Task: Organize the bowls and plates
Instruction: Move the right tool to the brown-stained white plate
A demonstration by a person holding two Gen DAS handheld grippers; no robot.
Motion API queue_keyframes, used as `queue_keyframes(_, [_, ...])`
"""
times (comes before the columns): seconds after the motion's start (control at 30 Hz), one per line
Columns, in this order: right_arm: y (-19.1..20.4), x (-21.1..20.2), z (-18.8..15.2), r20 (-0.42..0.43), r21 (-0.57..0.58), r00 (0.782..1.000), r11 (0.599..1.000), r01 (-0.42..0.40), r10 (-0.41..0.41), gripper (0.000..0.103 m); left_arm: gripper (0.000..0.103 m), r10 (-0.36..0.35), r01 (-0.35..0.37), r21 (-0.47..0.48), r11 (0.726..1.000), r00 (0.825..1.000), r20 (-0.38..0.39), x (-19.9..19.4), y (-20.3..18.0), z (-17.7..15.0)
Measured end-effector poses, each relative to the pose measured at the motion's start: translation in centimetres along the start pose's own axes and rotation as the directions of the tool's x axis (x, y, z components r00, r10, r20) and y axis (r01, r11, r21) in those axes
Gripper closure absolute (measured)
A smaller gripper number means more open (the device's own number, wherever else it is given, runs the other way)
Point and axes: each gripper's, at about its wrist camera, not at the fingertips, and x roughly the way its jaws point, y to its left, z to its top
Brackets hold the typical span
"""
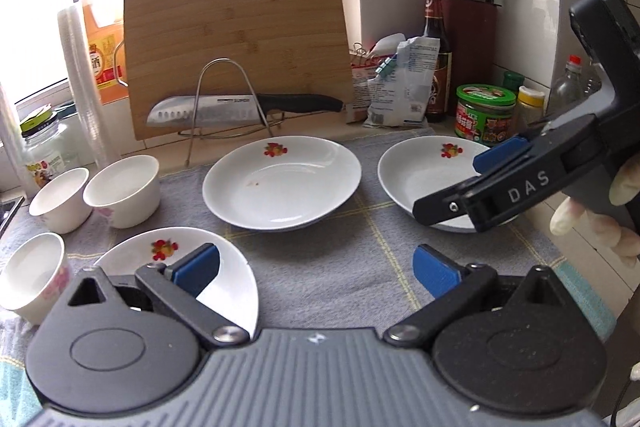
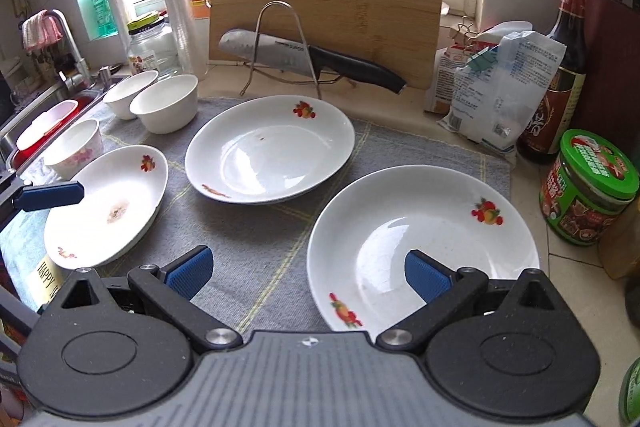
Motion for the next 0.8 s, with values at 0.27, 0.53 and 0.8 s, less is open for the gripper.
queue_keyframes(0.27, [5.1,0.6,-1.5,-0.035,0.043,0.998,0.998,0.054,-0.052,0.0,0.001,-0.048,0.048,0.01,0.999,0.999,-0.012,-2.2,5.3,-2.5])
queue_keyframes(0.53, [11.4,1.8,-1.7,-0.047,0.116,0.994,0.988,0.103,-0.098,0.0,0.001,-0.117,0.119,0.074,0.99,0.993,-0.033,-4.1,11.5,-5.3])
queue_keyframes(0.8, [15.8,2.5,-1.7,-0.062,0.15,0.99,0.98,0.132,-0.124,0.0,0.001,-0.169,0.176,0.097,0.98,0.983,-0.079,-4.1,15.7,-7.9])
